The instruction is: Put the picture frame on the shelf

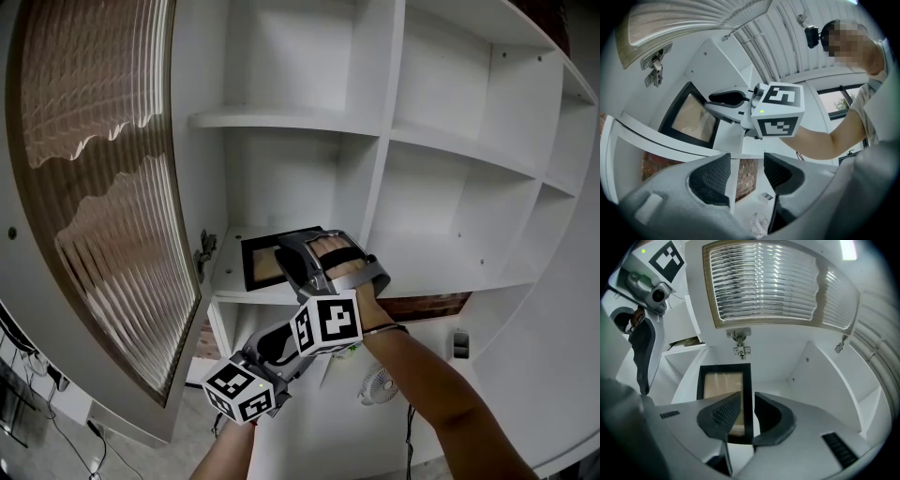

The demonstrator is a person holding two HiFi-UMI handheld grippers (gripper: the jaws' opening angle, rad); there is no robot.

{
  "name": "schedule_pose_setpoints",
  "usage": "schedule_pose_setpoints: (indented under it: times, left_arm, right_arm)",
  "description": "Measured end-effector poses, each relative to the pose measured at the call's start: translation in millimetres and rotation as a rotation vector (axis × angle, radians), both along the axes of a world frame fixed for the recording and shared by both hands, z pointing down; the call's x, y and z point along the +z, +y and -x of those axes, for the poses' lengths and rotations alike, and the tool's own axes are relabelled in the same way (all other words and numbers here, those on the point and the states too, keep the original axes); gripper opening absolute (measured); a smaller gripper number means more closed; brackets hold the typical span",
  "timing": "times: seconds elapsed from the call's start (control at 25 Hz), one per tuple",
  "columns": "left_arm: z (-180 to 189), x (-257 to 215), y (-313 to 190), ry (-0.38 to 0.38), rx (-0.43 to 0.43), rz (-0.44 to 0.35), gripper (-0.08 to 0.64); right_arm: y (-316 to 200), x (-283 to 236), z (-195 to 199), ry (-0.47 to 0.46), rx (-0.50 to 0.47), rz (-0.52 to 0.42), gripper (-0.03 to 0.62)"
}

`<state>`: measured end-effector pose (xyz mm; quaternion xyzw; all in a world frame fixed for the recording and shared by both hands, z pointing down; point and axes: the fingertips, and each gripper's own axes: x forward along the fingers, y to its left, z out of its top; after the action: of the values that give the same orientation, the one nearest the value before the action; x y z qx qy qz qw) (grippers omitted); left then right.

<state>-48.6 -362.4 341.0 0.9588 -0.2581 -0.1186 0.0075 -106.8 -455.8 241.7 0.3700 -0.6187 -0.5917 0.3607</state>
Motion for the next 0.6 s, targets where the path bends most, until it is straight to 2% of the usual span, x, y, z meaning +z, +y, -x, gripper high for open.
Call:
schedule_pose_setpoints:
  times: [0.6]
  left_arm:
    - [-1.4, -1.1, 0.9, -0.002, -0.008, -0.001, 0.227]
  right_arm:
    - [6.5, 1.2, -6.4, -0.049, -0.005, 0.020, 0.098]
